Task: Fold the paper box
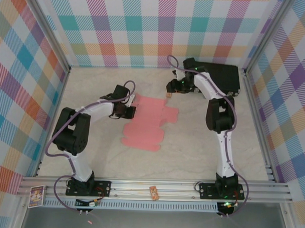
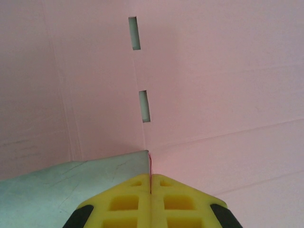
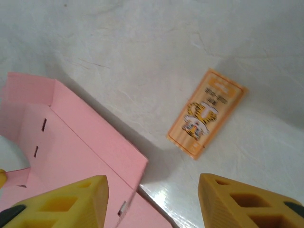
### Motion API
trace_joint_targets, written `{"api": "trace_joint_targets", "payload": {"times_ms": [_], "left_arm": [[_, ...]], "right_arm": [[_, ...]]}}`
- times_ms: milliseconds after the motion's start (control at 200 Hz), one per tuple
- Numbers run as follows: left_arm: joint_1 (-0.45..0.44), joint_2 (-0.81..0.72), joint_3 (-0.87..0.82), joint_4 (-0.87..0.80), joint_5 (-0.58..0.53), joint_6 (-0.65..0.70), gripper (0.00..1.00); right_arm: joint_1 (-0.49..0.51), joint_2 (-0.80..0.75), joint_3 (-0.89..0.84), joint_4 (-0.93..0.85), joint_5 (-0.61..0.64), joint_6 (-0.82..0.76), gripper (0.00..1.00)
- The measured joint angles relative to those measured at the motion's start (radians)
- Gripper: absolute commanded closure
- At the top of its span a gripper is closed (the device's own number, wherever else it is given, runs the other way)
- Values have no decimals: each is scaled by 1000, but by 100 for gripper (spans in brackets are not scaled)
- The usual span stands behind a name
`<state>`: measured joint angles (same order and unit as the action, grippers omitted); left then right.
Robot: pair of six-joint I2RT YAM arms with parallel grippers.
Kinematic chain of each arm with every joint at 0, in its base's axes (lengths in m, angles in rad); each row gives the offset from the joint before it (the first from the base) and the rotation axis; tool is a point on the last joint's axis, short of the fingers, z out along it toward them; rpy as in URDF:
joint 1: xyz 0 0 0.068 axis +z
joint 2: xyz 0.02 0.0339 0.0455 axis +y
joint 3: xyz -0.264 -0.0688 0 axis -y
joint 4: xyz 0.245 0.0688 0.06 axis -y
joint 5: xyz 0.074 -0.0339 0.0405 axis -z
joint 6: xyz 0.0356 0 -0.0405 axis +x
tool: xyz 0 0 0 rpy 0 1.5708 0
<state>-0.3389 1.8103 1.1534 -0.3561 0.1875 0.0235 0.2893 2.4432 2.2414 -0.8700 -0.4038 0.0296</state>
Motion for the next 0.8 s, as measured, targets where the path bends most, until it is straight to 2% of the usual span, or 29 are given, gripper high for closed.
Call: {"api": "trace_joint_targets", "payload": {"times_ms": [285, 635, 800], "left_arm": [[-22, -46, -59, 42, 2, 42, 100], [-41, -101, -93, 83, -10, 77, 100], [-47, -120, -119, 108, -17, 80, 100]], "right_arm": [[0, 95, 90, -90, -74, -72, 42], [0, 105, 142, -145, -129, -151, 36], [0, 124, 145, -169, -196, -189, 35]]}}
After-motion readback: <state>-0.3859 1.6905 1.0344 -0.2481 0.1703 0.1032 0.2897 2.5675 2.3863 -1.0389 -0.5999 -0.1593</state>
